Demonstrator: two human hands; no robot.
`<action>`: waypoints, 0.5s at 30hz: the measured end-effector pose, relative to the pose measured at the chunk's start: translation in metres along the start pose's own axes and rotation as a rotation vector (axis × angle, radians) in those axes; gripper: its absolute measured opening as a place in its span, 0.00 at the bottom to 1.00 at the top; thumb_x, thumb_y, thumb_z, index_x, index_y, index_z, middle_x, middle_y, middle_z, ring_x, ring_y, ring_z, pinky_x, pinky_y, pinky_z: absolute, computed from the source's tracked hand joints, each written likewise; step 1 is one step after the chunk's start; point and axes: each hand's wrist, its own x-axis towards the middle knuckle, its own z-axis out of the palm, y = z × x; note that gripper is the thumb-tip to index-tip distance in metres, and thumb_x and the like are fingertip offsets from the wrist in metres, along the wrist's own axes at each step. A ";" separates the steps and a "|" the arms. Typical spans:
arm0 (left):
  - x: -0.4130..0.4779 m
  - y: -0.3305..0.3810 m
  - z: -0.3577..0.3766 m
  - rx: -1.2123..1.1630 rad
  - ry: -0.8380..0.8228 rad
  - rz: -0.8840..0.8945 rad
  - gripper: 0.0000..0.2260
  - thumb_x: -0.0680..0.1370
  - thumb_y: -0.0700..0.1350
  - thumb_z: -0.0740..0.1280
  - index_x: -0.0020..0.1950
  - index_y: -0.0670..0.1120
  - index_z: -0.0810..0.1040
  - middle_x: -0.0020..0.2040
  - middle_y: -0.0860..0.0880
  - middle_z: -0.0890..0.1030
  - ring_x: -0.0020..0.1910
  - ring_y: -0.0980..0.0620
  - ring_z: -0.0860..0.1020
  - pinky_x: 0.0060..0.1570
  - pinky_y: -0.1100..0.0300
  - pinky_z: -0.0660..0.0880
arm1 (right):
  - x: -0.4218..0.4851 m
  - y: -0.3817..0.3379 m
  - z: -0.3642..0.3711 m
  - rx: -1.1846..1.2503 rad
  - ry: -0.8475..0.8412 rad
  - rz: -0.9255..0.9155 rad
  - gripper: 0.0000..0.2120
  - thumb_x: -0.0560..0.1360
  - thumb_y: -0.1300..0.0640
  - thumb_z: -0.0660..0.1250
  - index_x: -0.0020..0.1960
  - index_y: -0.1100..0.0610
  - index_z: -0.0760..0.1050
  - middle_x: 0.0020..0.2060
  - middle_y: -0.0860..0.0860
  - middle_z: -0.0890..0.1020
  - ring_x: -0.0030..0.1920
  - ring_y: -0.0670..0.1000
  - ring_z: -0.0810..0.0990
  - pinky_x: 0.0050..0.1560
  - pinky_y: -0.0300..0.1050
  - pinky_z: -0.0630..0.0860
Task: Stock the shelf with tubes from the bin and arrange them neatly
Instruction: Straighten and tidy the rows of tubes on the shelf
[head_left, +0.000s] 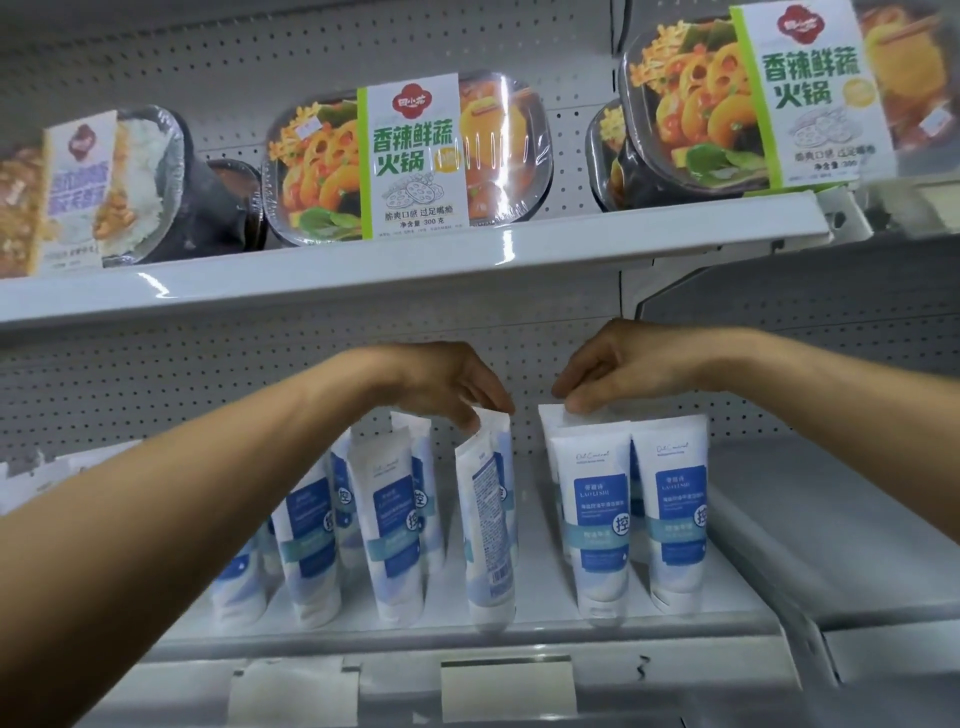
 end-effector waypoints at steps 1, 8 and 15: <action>0.004 -0.002 0.003 0.029 -0.007 0.002 0.17 0.76 0.37 0.70 0.64 0.48 0.80 0.61 0.55 0.80 0.60 0.59 0.77 0.61 0.70 0.72 | 0.004 -0.003 0.003 -0.021 -0.033 0.008 0.16 0.74 0.49 0.70 0.61 0.50 0.79 0.55 0.41 0.82 0.55 0.41 0.79 0.61 0.39 0.72; 0.021 -0.003 0.012 -0.017 0.034 0.025 0.09 0.73 0.46 0.74 0.53 0.47 0.85 0.51 0.55 0.84 0.50 0.53 0.83 0.50 0.58 0.82 | 0.017 -0.003 0.016 -0.081 -0.096 0.006 0.09 0.74 0.51 0.71 0.52 0.52 0.84 0.45 0.42 0.86 0.47 0.43 0.83 0.51 0.39 0.79; 0.023 0.000 0.015 -0.056 0.050 0.007 0.07 0.75 0.46 0.72 0.51 0.47 0.85 0.49 0.52 0.86 0.46 0.54 0.84 0.48 0.61 0.81 | 0.018 -0.002 0.018 -0.071 -0.086 -0.008 0.08 0.75 0.52 0.70 0.52 0.52 0.83 0.46 0.43 0.86 0.47 0.44 0.83 0.49 0.39 0.80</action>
